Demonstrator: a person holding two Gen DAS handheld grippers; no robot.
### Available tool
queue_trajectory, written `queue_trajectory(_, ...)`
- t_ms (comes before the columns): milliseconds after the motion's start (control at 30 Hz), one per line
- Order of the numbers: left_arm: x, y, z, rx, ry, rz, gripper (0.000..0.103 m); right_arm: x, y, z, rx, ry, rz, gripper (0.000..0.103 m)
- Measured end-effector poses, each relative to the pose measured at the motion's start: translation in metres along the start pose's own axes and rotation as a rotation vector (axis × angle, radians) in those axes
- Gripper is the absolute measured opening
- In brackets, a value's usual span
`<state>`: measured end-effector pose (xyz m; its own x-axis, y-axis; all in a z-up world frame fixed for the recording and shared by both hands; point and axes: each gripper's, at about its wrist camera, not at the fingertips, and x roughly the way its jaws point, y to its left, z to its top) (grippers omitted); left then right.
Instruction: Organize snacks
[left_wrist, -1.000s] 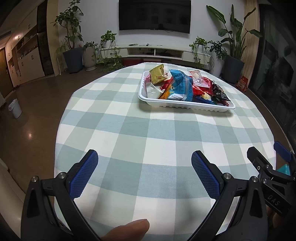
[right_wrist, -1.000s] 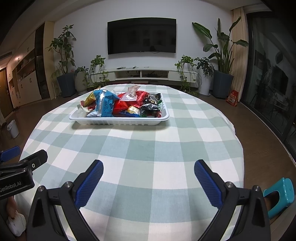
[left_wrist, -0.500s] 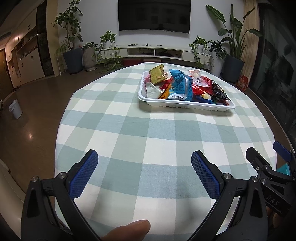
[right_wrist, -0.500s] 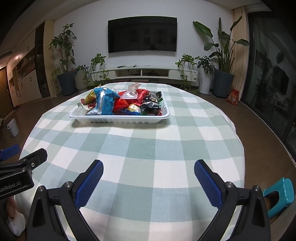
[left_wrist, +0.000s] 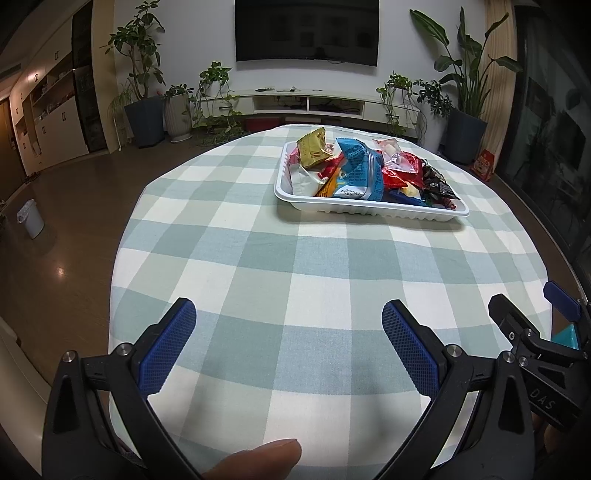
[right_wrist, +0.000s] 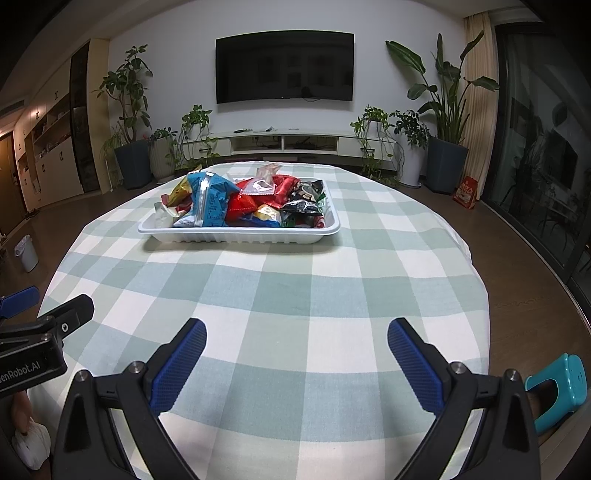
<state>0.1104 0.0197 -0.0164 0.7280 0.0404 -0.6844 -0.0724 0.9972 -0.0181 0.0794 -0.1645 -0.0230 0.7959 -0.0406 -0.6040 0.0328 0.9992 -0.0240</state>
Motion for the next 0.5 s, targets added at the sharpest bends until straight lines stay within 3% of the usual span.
queue_trajectory(500,0.0000,-0.0002,-0.0002,0.000,0.001,0.000,0.102,-0.0002,0.0004,0.0022,0.000,0.003,0.000,0.101)
